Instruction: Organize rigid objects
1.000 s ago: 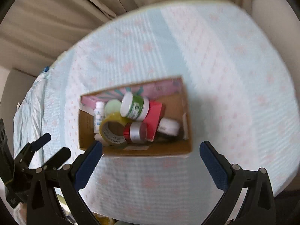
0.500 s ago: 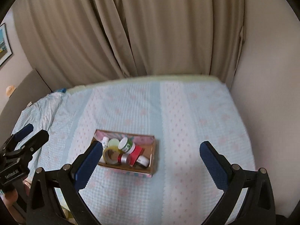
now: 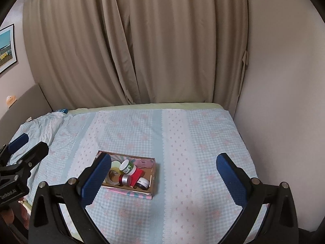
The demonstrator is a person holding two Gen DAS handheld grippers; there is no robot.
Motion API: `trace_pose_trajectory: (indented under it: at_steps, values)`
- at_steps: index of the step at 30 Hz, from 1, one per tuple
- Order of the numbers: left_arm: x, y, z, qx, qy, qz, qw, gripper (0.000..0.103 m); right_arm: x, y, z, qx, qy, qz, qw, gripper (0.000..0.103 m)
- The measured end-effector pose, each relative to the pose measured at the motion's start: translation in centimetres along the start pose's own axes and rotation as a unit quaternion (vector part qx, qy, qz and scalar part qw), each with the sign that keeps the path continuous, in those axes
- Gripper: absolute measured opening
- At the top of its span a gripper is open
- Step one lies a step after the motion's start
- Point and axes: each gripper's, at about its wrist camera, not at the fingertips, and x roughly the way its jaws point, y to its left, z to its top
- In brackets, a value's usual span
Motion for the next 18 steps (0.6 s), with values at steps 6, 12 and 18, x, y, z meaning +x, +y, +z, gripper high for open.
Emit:
trace_pose_trajectory:
  at_steps: [6, 12, 18]
  values:
    - [-0.47, -0.06, 0.03, 0.000, -0.002, 0.001, 1.0000, 0.103, -0.50, 0.05, 0.07, -0.002, -0.007, 0.000, 1.000, 0.103]
    - [-0.74, -0.01, 0.34, 0.003, -0.008, 0.004, 1.0000, 0.103, -0.69, -0.14, 0.16, 0.000, -0.012, 0.000, 1.000, 0.103]
    - [-0.60, -0.07, 0.49, 0.006, -0.007, -0.003, 1.0000, 0.103, -0.91, -0.18, 0.23, 0.005, -0.017, -0.001, 1.000, 0.103]
